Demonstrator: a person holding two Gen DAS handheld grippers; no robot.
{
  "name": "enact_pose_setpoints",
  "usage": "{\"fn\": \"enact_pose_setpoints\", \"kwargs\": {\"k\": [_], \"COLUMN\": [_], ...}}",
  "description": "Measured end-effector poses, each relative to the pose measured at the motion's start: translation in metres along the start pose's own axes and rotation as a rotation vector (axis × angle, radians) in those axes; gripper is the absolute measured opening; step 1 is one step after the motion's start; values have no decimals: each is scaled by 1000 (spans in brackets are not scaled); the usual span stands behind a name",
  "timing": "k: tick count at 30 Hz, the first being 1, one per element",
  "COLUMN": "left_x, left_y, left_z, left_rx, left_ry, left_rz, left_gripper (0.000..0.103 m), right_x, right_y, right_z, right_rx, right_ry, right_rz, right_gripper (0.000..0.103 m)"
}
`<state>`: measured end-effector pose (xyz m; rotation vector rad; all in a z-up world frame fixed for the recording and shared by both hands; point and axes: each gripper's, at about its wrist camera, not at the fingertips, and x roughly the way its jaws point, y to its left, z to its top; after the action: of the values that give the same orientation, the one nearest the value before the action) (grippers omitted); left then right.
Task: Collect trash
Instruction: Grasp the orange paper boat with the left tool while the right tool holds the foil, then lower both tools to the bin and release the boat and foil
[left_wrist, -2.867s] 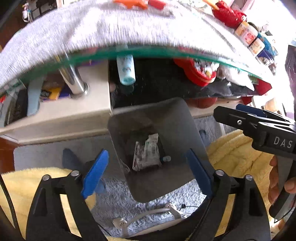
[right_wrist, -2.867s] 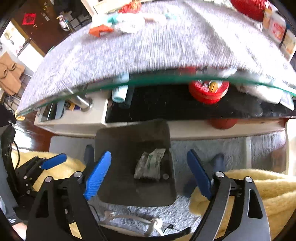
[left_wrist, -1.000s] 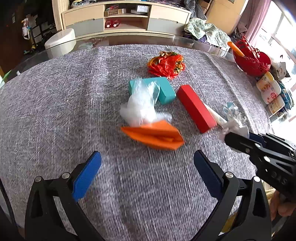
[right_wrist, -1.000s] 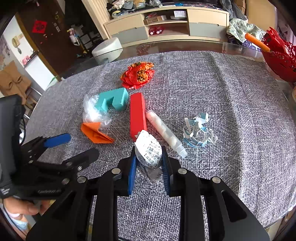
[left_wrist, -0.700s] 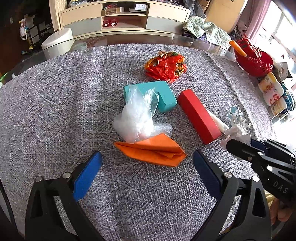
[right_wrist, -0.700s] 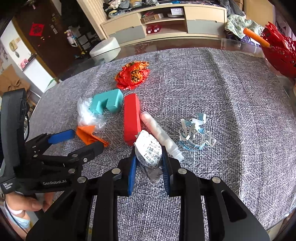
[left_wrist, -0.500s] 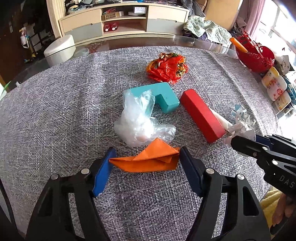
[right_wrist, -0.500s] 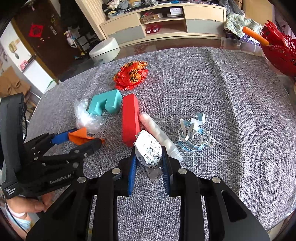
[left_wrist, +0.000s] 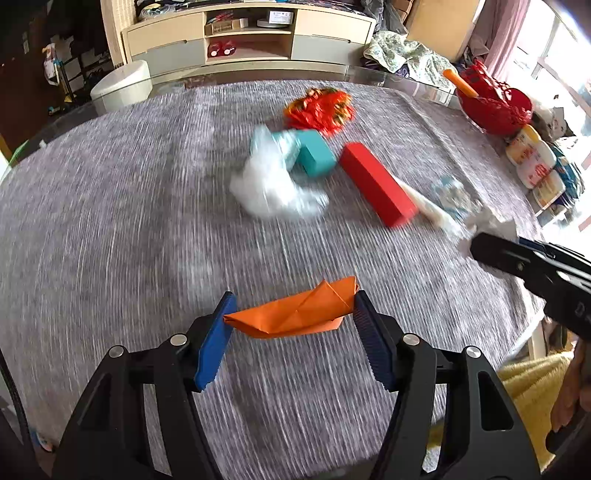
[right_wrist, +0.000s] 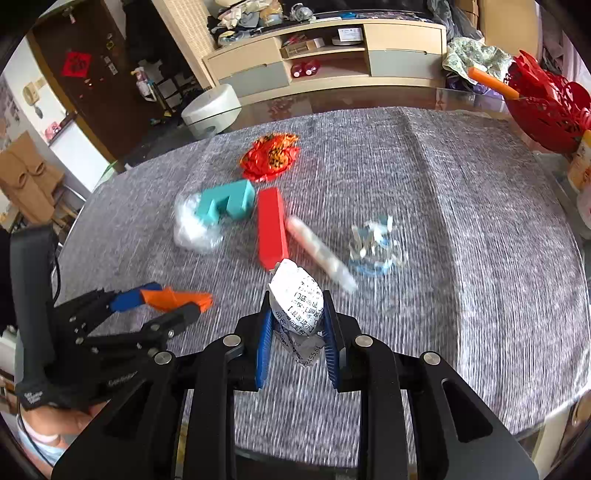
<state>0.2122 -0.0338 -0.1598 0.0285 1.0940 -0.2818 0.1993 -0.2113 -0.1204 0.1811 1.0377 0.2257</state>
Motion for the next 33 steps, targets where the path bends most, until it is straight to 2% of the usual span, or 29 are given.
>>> {"fn": "enact_pose_setpoints", "kwargs": {"k": [1, 3, 24, 33], "left_x": [-3, -9, -68, -71], "left_y": [-1, -3, -33, -40], "left_z": [-7, -17, -102, -158], "left_rx": [-1, -19, 3, 6], "left_ry": [0, 2, -27, 1], "left_rz": [-5, -18, -41, -46], "left_gripper": [47, 39, 38, 38], "right_x": [-2, -5, -50, -38], "right_y": [0, 2, 25, 22], "right_z": [-5, -12, -86, -138], "right_rx": [2, 0, -28, -18], "right_ry": [3, 9, 2, 62], "right_rz": [-1, -5, -12, -27], "right_gripper": [26, 26, 26, 26]}}
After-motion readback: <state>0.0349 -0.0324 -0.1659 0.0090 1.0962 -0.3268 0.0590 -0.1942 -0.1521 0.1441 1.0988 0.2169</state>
